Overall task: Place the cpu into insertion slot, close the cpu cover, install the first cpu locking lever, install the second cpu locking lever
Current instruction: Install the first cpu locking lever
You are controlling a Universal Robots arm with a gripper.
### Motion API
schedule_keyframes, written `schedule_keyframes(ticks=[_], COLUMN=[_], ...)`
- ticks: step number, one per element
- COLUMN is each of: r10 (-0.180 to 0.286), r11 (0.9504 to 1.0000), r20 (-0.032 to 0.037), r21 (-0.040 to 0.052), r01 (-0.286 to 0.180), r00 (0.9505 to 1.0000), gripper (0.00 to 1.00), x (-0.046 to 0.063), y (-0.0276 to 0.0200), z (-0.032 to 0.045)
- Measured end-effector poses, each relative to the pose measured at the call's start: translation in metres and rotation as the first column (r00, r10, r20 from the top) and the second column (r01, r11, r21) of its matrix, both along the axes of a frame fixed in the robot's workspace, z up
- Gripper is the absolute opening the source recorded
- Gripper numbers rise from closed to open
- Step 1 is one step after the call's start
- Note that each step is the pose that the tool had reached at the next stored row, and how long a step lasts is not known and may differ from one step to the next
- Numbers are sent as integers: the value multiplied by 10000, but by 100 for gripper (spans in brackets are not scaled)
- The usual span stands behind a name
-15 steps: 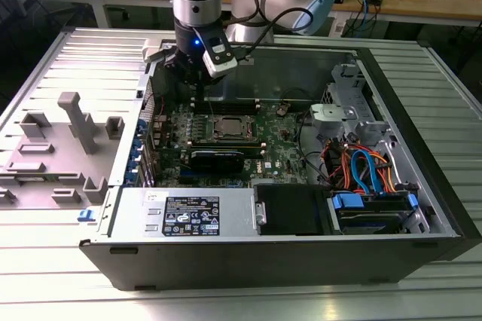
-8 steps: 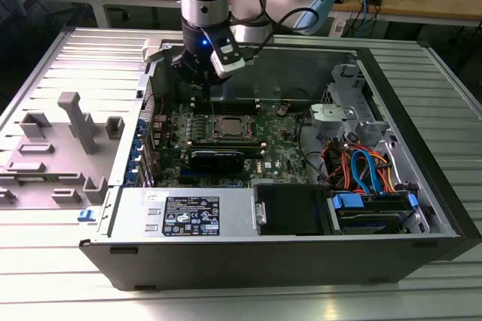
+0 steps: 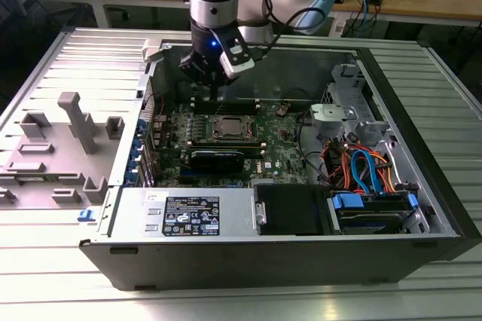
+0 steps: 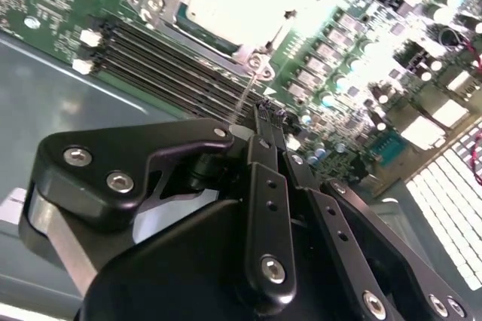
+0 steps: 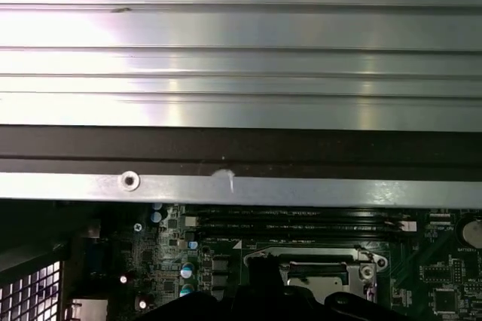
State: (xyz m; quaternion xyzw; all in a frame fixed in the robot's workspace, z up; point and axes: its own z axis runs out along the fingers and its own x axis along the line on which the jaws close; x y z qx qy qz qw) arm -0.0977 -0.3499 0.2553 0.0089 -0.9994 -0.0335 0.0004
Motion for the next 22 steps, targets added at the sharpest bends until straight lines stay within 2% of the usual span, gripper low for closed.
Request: schedule_keyframes(ticks=[6,9,14,22], r10=[42,44,49,81], r11=[10000,10000,10000,10000], r20=[216,288,339,397], r21=[-3,-2,-1,-3], r01=[-42,-44,-49,-81], r00=[9998,9996,9994,9992], gripper=[11,11,11,11], x=[72,91,94,128], y=[0,0,1,0], z=[-36,-59,-72,-143])
